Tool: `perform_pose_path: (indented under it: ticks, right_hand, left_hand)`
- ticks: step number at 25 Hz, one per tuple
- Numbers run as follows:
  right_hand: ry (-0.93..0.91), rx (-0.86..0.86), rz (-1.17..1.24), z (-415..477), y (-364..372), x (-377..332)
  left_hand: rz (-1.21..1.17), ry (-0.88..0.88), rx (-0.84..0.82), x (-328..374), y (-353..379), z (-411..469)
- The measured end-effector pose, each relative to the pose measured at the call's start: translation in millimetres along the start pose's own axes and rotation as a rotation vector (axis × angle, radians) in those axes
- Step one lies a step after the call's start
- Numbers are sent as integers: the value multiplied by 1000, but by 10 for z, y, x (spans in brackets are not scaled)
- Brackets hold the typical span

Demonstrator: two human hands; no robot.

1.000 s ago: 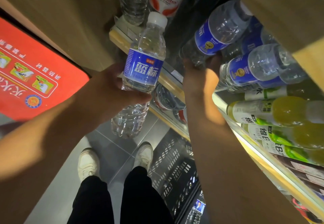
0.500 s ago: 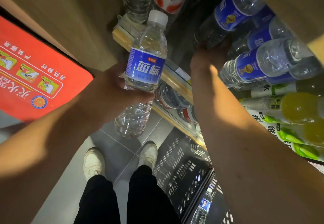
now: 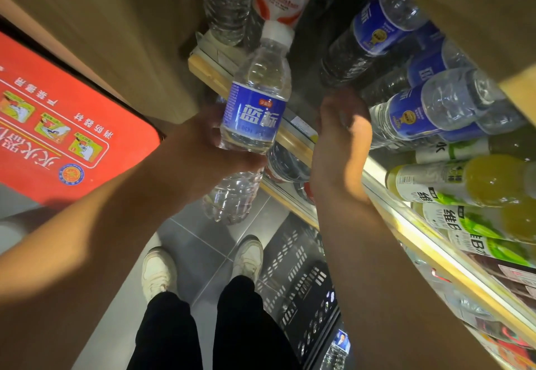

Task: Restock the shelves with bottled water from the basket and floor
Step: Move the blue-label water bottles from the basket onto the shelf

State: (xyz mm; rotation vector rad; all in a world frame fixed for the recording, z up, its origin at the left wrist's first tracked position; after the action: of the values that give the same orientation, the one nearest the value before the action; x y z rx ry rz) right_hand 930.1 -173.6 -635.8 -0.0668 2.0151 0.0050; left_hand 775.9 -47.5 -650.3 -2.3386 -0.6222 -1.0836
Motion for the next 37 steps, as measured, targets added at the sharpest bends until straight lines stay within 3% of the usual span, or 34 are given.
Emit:
perform_pose_path:
  ticks: [5, 10, 16, 22, 24, 27, 32, 37]
  right_hand:
    - [-39, -204, -148, -214, 73, -96]
    - [-153, -362, -173, -177, 225, -291]
    - [-320, -274, -139, -133, 46, -568]
    - [-481, -231, -140, -218, -1, -842]
    - [-459, -291, -82, -227, 26, -872]
    - [-226, -271, 30, -84, -139, -616]
    - [-291, -242, -534, -98, -268, -197]
    - [-412, -159, -592, 32, -171, -341]
  left_hand:
    - [-11, 112, -135, 173, 225, 88]
    - [-41, 207, -132, 415, 401, 183]
    - [-26, 386, -185, 735, 584, 127]
    - [108, 448, -76, 826, 565, 159]
    - [114, 474, -41, 896, 535, 150]
    - [98, 479, -15, 935, 471, 177]
    - [-35, 494, -68, 1049, 498, 200]
    - [-69, 533, -100, 1152, 618, 308]
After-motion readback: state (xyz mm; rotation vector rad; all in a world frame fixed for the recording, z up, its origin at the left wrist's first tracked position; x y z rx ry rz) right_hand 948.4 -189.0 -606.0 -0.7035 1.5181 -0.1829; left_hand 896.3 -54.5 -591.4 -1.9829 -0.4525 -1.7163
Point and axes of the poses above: each hand's wrist, its own z-axis towards the middle knuckle, its own y-axis out of the palm, x = y × z, the point moved 10 cm from there along z, towards the middle knuckle, and after that the axes turned 10 degrees about x, right-handed, at the moved point
